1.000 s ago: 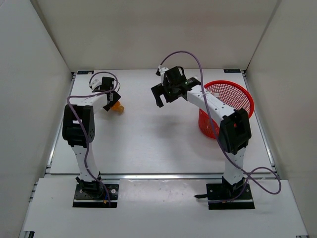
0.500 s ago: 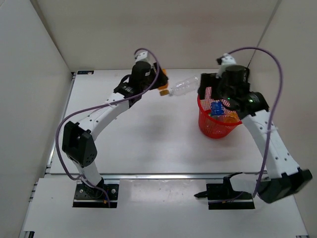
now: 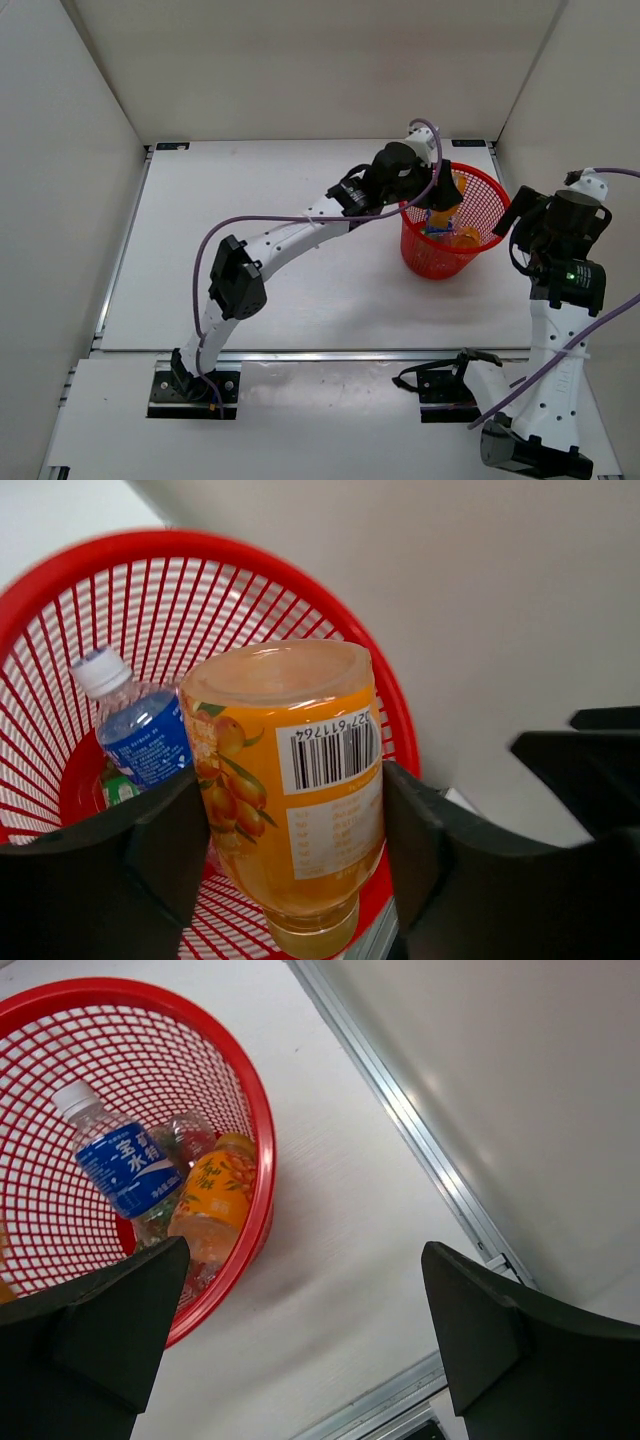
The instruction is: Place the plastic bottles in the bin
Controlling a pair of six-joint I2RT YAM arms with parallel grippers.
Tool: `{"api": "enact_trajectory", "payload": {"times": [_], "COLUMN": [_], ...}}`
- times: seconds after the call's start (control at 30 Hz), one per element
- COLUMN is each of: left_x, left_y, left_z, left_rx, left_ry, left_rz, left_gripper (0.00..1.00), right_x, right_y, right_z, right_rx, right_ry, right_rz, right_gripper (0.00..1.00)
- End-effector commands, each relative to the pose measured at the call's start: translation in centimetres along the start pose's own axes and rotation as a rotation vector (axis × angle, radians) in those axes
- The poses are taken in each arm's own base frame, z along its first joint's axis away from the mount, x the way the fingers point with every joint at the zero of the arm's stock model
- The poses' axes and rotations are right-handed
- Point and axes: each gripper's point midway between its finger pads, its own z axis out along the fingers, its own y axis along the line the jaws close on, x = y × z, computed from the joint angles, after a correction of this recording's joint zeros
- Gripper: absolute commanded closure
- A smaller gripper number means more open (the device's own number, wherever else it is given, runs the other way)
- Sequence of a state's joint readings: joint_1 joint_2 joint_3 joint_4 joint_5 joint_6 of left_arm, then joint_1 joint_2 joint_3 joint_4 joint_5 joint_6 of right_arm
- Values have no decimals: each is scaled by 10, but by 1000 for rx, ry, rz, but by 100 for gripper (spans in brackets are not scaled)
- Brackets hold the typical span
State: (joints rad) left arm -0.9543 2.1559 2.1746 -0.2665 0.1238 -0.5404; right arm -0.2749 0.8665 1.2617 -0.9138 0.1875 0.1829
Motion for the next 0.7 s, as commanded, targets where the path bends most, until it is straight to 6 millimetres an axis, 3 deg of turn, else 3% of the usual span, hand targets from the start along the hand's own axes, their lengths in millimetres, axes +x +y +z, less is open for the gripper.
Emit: {"api": "enact_trajectory", "payload": {"times": [0.0, 0.03, 0.07, 0.1, 0.23, 0.33, 0.43, 0.5, 0.53, 0.57, 0.63, 0.67], "left_x": [-20, -17, -20, -21, -48, -69, -81, -65, -41, -52, -15, -18], "left_y": [-20, -25, -25, -22, -24, -8, 49, 99, 144, 144, 210, 207], "left_z": [-6, -6, -6, -8, -32, -63, -114, -169, -187, -221, -282, -310], "left_rx": [48, 68, 67, 55, 32, -68, -251, -411, -519, -541, -723, -732], "left_ry": [-29, -20, -28, -26, -60, -84, -97, -103, -63, -115, -101, -153], "left_rz": [5, 6, 8, 13, 67, 88, 80, 47, 12, -10, -121, -144], "left_gripper": [24, 18, 5, 2, 1, 2, 1, 1, 2, 1, 1, 1], "right_x": [-4, -6, -3, -7, -16, -36, -47, -47, -49, -51, -36, -36], "right_y": [1, 4, 6, 10, 27, 54, 111, 144, 165, 183, 231, 246], "right_z": [-5, -6, -4, -5, -4, -9, -23, -20, -29, -26, -16, -17], "right_rx": [15, -1, -9, -31, -99, -163, -307, -337, -387, -408, -495, -523], "right_ry": [-17, -22, -13, -21, -18, -54, -77, -69, -81, -74, -11, -9], "right_rz": [-24, -27, -34, -24, -62, -105, -183, -244, -269, -288, -352, -357], "right_gripper": [1, 1, 1, 0, 1, 1, 1, 1, 1, 0, 1, 1]}}
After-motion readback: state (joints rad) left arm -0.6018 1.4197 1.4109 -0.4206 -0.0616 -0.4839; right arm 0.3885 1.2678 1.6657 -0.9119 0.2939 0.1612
